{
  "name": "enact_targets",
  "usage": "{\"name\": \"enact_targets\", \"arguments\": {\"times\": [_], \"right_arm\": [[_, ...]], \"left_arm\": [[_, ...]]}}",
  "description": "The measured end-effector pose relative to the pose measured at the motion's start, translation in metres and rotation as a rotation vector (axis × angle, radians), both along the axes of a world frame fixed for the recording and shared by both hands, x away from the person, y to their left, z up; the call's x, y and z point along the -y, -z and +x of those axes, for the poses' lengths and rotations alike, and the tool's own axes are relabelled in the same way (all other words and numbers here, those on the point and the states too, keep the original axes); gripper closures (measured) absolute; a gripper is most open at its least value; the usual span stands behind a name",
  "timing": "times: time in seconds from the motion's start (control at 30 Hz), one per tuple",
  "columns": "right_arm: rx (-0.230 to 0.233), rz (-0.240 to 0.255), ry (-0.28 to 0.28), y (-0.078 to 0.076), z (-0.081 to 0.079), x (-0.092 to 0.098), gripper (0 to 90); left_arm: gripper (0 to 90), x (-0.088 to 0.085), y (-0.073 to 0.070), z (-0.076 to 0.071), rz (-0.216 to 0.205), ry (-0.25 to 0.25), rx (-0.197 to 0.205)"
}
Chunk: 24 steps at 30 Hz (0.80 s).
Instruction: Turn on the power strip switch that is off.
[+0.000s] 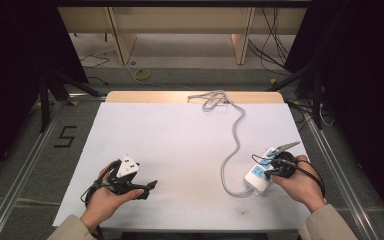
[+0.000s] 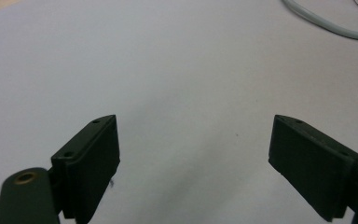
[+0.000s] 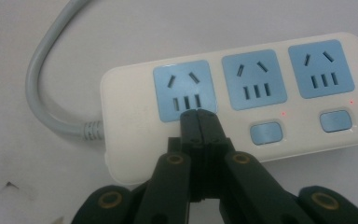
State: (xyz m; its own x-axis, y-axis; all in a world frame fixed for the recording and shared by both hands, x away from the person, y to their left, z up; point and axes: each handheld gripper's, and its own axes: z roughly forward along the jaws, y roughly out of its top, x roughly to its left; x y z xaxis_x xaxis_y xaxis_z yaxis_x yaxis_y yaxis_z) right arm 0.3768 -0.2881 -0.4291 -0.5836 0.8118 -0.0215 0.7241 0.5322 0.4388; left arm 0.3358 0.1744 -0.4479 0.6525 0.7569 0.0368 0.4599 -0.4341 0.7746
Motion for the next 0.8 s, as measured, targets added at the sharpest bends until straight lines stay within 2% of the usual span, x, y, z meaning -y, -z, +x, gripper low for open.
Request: {"name": "enact_targets", "arguments": {"times": [0.8], "right_arm": [[-0.016, -0.038, 0.001, 0.0013, 0.0018, -0.0052, 90.0]], "left_arm": [[15.8, 0.0002, 0.0, -0.0001, 0.001, 0.001, -0.001]]}}
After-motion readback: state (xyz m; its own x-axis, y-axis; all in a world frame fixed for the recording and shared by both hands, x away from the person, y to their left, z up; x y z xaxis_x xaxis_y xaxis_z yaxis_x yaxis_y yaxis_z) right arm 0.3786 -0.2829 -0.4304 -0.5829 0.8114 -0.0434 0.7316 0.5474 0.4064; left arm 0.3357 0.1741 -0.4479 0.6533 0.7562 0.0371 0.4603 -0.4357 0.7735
